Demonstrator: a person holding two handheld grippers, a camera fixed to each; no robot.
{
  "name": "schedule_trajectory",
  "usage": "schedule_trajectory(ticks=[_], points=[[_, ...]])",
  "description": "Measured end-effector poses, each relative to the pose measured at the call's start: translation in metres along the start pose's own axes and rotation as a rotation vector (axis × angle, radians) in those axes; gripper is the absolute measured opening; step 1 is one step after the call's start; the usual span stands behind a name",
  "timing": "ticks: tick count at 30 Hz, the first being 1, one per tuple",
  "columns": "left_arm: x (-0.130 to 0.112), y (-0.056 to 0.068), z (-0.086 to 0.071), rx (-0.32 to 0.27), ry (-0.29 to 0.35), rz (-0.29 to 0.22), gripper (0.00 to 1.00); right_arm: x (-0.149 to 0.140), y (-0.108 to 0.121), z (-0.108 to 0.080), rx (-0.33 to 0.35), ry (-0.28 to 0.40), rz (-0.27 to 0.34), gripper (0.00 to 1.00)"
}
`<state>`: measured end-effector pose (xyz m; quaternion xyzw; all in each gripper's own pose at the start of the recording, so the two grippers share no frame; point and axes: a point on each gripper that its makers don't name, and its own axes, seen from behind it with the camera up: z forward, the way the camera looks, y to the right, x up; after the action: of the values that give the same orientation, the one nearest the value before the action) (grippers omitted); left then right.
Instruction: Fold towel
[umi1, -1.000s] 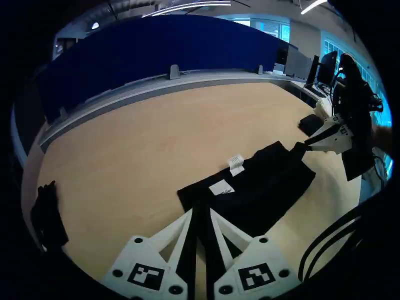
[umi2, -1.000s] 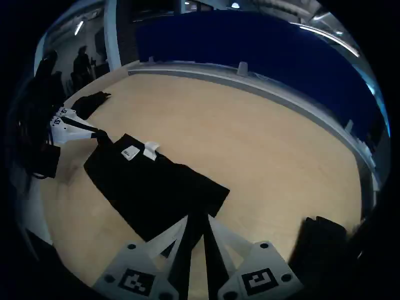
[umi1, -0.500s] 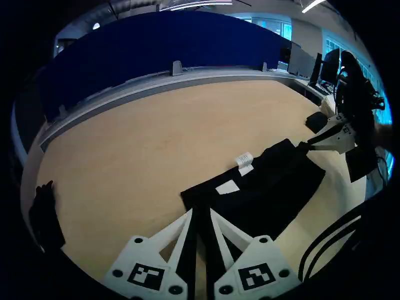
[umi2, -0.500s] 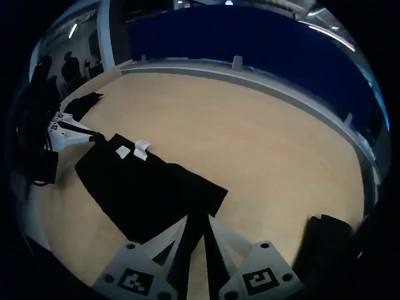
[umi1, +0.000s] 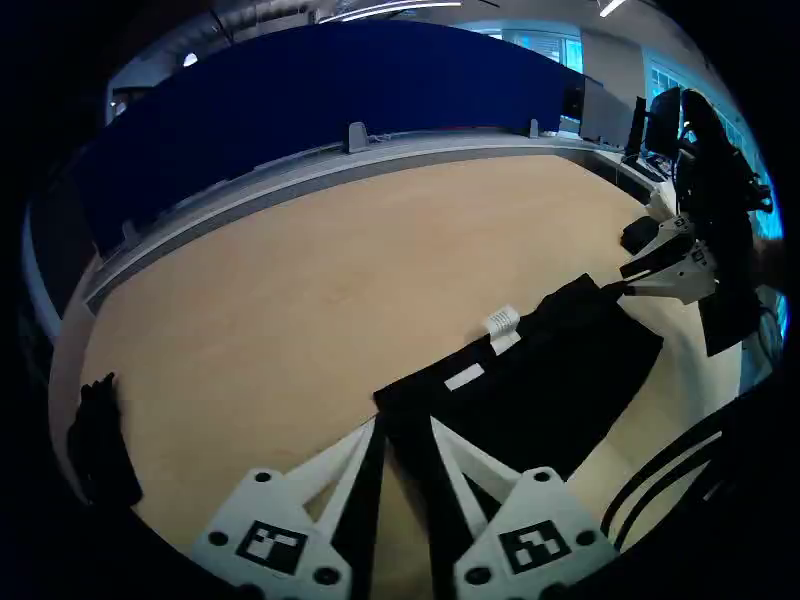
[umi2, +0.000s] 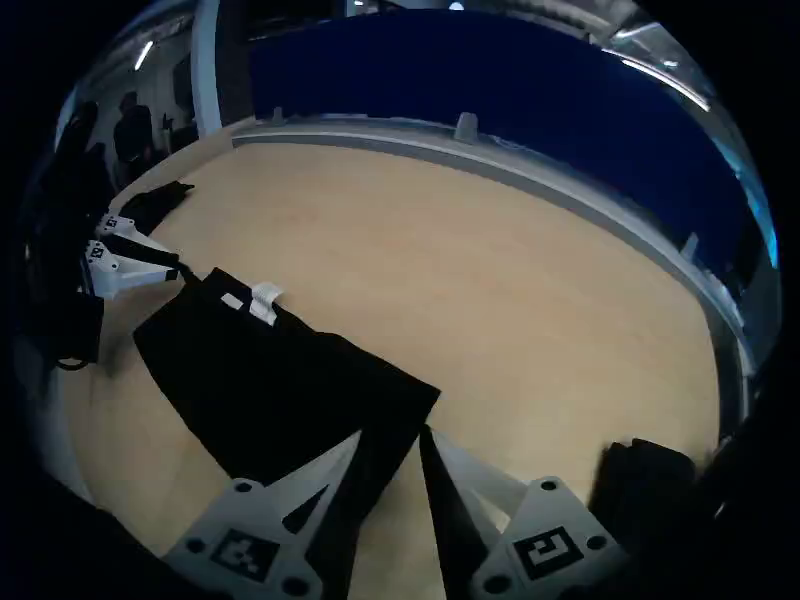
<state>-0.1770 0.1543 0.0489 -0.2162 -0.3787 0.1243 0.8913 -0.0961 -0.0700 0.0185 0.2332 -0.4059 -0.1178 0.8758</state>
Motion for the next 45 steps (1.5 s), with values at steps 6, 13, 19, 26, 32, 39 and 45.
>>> schedule_trajectory(ticks=[6,13,19,26,32,39,45], points=[[0.005,-0.001,-0.003,-0.003,0.005,-0.007,0.71,-0.001,0.005,-0.001,-0.019,-0.001,-0.002,0.67],[0.007,-0.002,-0.006,-0.001,0.010,-0.006,0.75,0.002,0.010,-0.004,-0.042,0.016,0.022,0.86],[0.008,-0.002,-0.009,-0.005,0.016,-0.012,0.75,0.005,0.010,-0.008,-0.043,0.027,0.032,0.92],[0.008,-0.003,-0.017,-0.001,0.020,-0.013,0.76,0.003,0.008,-0.015,-0.042,0.028,0.029,0.92],[0.006,-0.002,-0.024,0.003,0.025,-0.021,0.76,0.002,0.003,-0.022,-0.037,0.030,0.024,0.92],[-0.001,-0.004,-0.038,0.015,0.027,-0.027,0.79,-0.001,-0.002,-0.028,-0.032,0.030,0.022,0.92],[-0.010,-0.004,-0.055,0.034,0.026,-0.045,0.81,-0.007,-0.011,-0.034,-0.014,0.025,0.009,0.92]])
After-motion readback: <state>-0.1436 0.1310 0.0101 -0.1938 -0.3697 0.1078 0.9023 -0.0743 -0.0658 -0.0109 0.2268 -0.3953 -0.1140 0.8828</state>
